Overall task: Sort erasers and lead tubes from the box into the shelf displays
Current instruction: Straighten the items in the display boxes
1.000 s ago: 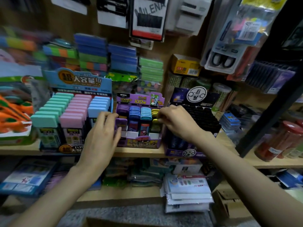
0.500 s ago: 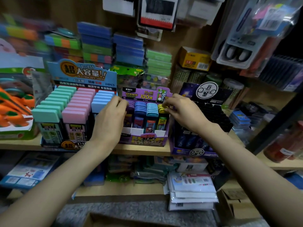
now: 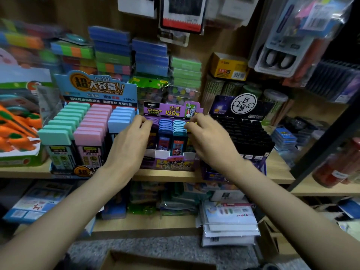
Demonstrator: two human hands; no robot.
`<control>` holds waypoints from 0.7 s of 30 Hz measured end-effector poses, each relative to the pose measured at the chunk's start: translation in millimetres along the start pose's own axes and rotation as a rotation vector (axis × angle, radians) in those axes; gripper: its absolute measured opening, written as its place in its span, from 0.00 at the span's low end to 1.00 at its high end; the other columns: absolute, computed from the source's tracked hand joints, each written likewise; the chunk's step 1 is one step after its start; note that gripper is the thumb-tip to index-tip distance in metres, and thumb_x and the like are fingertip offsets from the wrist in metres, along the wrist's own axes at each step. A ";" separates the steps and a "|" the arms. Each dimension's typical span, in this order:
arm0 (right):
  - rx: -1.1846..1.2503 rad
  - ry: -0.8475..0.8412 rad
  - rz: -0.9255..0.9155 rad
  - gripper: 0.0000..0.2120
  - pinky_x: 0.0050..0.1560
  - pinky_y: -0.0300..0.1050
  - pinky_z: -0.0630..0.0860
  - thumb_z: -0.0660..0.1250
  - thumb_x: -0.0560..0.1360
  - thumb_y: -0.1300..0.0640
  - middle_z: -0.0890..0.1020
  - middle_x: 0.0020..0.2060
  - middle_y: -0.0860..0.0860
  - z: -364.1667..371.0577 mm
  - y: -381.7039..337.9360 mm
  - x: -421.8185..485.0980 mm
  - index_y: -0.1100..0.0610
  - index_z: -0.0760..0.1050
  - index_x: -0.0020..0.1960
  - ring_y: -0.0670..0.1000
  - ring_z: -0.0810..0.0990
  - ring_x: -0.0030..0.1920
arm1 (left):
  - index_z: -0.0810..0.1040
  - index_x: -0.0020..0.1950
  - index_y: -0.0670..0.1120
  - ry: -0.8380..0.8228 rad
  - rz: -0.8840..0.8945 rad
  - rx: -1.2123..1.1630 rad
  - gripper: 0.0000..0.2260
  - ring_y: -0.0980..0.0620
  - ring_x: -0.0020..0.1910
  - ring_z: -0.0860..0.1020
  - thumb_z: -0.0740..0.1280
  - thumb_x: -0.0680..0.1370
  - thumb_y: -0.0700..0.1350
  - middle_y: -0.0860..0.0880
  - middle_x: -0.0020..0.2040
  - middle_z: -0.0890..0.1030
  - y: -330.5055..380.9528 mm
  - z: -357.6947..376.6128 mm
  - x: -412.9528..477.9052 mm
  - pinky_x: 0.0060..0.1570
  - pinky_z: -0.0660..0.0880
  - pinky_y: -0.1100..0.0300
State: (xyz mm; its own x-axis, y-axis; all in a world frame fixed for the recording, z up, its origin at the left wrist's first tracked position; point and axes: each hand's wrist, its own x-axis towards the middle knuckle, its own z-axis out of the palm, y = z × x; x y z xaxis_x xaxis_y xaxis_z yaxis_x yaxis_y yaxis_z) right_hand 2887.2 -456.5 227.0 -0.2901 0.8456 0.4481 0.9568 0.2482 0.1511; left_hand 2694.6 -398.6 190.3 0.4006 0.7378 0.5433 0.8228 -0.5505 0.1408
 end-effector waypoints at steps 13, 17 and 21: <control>0.110 -0.066 -0.038 0.10 0.43 0.52 0.71 0.62 0.75 0.60 0.77 0.47 0.57 8.8 -33.0 -37.2 0.62 0.76 0.53 0.60 0.75 0.47 | 0.78 0.55 0.38 0.011 0.155 -0.031 0.14 0.42 0.43 0.80 0.71 0.71 0.35 0.42 0.52 0.79 -2.4 -30.9 -49.0 0.36 0.77 0.52; 0.235 -0.083 0.000 0.12 0.50 0.51 0.71 0.60 0.77 0.59 0.77 0.53 0.57 19.0 -49.5 -54.8 0.61 0.76 0.57 0.59 0.74 0.52 | 0.78 0.55 0.40 -0.053 0.110 -0.006 0.14 0.46 0.43 0.80 0.73 0.70 0.38 0.45 0.50 0.79 -21.2 -29.4 -82.9 0.35 0.77 0.55; 0.373 -0.068 0.084 0.16 0.61 0.51 0.70 0.60 0.78 0.58 0.75 0.61 0.55 33.8 -70.2 -29.0 0.59 0.73 0.64 0.56 0.71 0.61 | 0.76 0.61 0.42 -0.097 -0.069 -0.095 0.14 0.47 0.55 0.76 0.67 0.76 0.42 0.47 0.56 0.78 -42.1 -16.2 -91.7 0.48 0.74 0.55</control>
State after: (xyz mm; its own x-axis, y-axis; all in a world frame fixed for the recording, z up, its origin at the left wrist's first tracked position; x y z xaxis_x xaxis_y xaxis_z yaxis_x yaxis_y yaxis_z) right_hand 2829.0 -482.5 173.6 -0.2204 0.8967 0.3838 0.9213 0.3206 -0.2200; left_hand 2616.7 -449.4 147.9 0.3853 0.8071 0.4474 0.8099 -0.5281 0.2552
